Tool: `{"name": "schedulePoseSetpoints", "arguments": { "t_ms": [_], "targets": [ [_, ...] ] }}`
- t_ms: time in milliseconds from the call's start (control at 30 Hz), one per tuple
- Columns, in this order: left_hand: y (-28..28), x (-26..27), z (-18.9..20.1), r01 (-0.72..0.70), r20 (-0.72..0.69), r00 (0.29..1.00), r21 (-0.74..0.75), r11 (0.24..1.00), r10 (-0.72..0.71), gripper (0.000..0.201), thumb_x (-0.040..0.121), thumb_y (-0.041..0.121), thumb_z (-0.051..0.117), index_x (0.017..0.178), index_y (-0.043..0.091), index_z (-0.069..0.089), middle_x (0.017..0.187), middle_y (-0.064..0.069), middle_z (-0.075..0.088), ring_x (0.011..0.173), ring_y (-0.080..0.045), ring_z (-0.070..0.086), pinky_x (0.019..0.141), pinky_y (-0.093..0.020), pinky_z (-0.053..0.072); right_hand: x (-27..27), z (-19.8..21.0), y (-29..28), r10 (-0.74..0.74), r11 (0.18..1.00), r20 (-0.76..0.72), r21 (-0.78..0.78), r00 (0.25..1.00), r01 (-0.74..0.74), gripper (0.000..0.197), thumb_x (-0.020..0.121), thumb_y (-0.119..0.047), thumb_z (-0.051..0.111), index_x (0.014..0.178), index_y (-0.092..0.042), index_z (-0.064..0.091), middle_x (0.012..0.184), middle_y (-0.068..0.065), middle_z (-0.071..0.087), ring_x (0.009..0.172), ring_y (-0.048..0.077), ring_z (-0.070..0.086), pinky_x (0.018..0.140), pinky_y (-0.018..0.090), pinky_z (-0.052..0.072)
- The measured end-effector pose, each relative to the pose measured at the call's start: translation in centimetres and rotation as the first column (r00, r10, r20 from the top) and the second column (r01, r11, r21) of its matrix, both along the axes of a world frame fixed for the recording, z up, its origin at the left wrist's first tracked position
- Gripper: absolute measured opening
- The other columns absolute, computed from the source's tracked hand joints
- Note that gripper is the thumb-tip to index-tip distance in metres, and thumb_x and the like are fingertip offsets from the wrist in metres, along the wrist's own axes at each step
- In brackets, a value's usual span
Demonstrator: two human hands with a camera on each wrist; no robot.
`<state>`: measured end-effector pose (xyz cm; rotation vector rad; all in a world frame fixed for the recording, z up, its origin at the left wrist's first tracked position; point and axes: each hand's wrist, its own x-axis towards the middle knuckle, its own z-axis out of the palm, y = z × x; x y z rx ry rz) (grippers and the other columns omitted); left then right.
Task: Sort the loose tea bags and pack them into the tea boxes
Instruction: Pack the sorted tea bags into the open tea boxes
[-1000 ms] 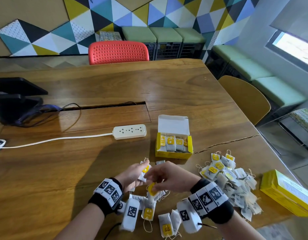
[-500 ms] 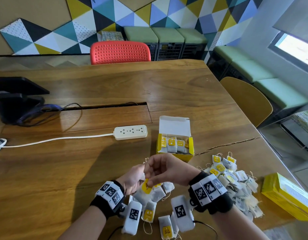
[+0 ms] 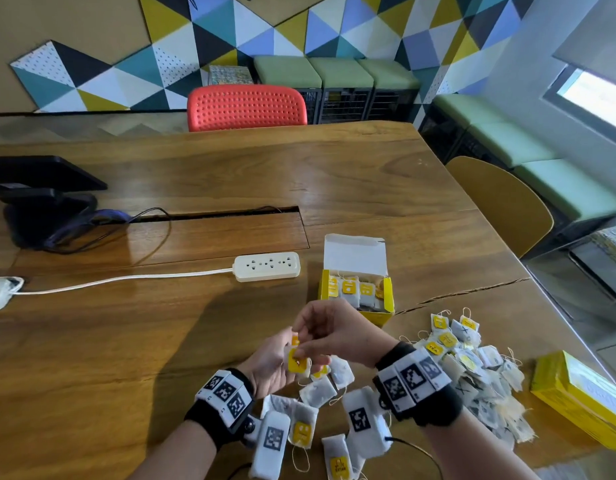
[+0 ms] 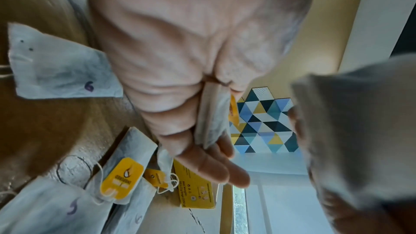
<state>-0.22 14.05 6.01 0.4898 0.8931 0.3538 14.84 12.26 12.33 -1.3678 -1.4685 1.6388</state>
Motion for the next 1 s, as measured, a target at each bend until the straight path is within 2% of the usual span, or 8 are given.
{"name": "schedulePoseSetpoints", "arguments": {
  "t_ms": [133,233,367,533,600,700,833,1000],
  "targets": [
    [0.4,-0.1,0.2,-0.009,-0.011,1.000,-0.048,0.999,0.009,0.051,0.100,0.035,0.033,0.092,-0.002,0.068,0.081,-0.021,0.067,0.069,-0.026,0.064,0.061,-0.034,0.053,0.1,0.6,-0.4,0.071,0.992,-0.132,-0.097,0.989,-0.084,0.026,0.076,0.009,0.072,0.094,-0.008,0.064,0.080,0.003,0.063,0.068,0.015,0.064,0.062,0.027,0.055],
    [0.1,0.0,0.7,0.033,-0.004,0.999,-0.012,0.999,-0.033,0.046,0.103,0.030,0.029,0.104,0.001,0.065,0.084,-0.016,0.071,0.074,-0.023,0.069,0.065,-0.030,0.057,-0.1,-0.6,0.0,-0.033,0.999,0.047,-0.041,0.998,0.035,0.023,0.075,0.006,0.075,0.092,-0.005,0.064,0.075,0.003,0.063,0.064,0.016,0.064,0.061,0.032,0.057],
    [-0.1,-0.2,0.8,0.060,0.047,0.997,0.032,0.998,-0.062,0.049,0.103,0.035,0.032,0.116,-0.004,0.059,0.101,-0.024,0.070,0.090,-0.031,0.070,0.078,-0.035,0.056,-0.3,-2.4,0.5,-0.257,0.965,0.276,0.130,0.926,0.229,0.023,0.070,-0.002,0.081,0.080,-0.014,0.065,0.069,-0.002,0.065,0.068,0.014,0.064,0.072,0.037,0.058],
    [0.0,-0.3,0.2,0.062,0.061,0.996,0.045,0.997,-0.065,0.060,0.098,0.052,0.031,0.117,0.002,0.060,0.093,-0.018,0.070,0.078,-0.025,0.069,0.074,-0.033,0.055,-0.7,-3.1,0.2,-0.283,0.950,0.361,0.236,0.888,0.206,0.022,0.068,-0.008,0.082,0.077,-0.020,0.065,0.065,-0.007,0.064,0.061,0.001,0.060,0.065,0.024,0.056],
    [0.1,-0.7,0.1,0.055,0.058,0.997,0.033,0.998,-0.056,0.063,0.093,0.057,0.039,0.115,0.001,0.059,0.089,-0.017,0.068,0.069,-0.020,0.063,0.067,-0.031,0.053,-0.5,-3.2,0.4,-0.277,0.951,0.365,0.235,0.889,0.200,0.021,0.068,-0.010,0.082,0.079,-0.019,0.067,0.069,-0.005,0.068,0.064,0.005,0.064,0.066,0.024,0.058],
    [0.5,-1.8,-0.4,0.020,0.060,0.998,0.013,1.000,-0.021,0.059,0.088,0.048,0.053,0.118,-0.004,0.057,0.086,-0.012,0.064,0.060,-0.012,0.051,0.056,-0.022,0.046,0.6,-3.7,0.8,-0.356,0.926,0.357,0.259,0.864,0.274,0.021,0.071,-0.010,0.079,0.081,-0.022,0.066,0.075,-0.003,0.069,0.072,0.011,0.067,0.071,0.020,0.056],
    [1.1,-3.9,-1.7,-0.032,0.059,0.998,0.016,0.999,0.031,0.039,0.088,0.021,0.061,0.121,0.000,0.059,0.090,-0.008,0.059,0.061,-0.009,0.048,0.058,-0.022,0.045,1.8,-5.3,0.4,-0.276,0.959,0.612,0.232,0.741,0.165,0.018,0.078,-0.010,0.073,0.080,-0.026,0.064,0.076,-0.013,0.062,0.070,0.000,0.057,0.061,0.005,0.043],
    [1.2,-4.3,-2.5,-0.050,0.058,0.997,0.009,0.999,0.049,0.033,0.097,-0.002,0.035,0.118,-0.003,0.060,0.095,-0.011,0.066,0.070,-0.013,0.057,0.065,-0.025,0.042,0.5,-8.4,-1.3,-0.160,0.986,0.799,0.162,0.580,0.049,0.012,0.081,-0.024,0.070,0.084,-0.021,0.059,0.090,-0.006,0.054,0.083,0.013,0.050,0.069,0.020,0.040]
  ]
}}
